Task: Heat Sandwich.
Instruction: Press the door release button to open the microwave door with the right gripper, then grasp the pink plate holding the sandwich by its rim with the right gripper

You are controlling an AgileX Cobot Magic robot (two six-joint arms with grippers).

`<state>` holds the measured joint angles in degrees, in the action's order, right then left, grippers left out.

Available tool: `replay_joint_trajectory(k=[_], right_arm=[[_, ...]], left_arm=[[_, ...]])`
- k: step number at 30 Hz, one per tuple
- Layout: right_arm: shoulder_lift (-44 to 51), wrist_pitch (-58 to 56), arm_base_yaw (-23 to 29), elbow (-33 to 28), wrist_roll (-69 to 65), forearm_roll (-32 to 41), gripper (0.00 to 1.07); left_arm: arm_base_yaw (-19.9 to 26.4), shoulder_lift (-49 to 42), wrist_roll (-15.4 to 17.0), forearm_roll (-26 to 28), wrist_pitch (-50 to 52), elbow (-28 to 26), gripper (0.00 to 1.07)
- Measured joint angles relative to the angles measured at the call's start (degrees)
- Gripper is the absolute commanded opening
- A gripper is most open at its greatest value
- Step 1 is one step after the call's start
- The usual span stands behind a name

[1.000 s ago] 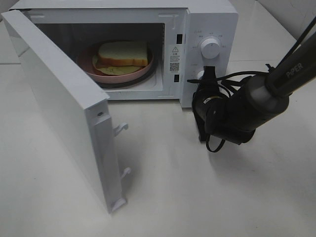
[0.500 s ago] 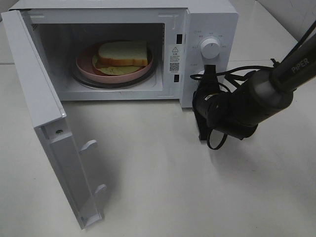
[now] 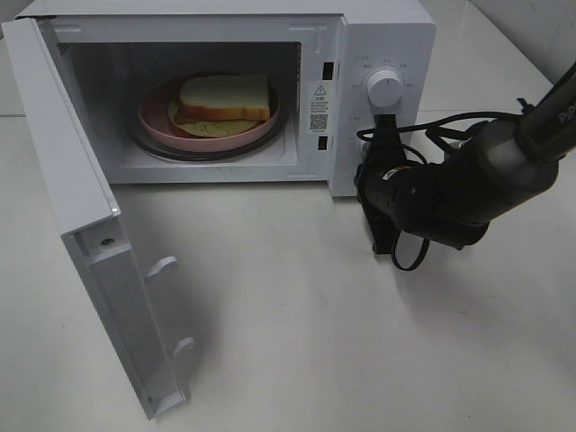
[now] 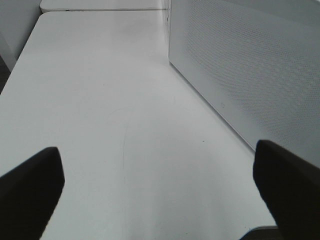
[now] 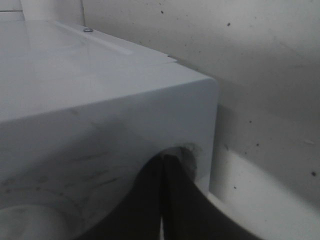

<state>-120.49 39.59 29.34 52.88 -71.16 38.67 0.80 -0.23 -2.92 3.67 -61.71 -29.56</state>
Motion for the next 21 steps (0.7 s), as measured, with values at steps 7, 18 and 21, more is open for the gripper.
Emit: replay_joint_trajectory(k=[7, 18, 21], right_arm=[[3.72, -0.4, -0.06, -3.84, 0.0, -2.75, 0.0], [9.85, -3.27, 0.11, -10.49, -0.8, -7.79, 0.0], [12.32, -5.04, 0.11, -11.86, -0.74, -9.68, 0.0]], left_arm=[[0.0, 0.0, 0.0, 0.0, 0.0, 0.0, 0.98], [0.0, 0.0, 0.0, 0.0, 0.0, 0.0, 0.98], [0.0, 0.0, 0.0, 0.0, 0.0, 0.0, 0.98]])
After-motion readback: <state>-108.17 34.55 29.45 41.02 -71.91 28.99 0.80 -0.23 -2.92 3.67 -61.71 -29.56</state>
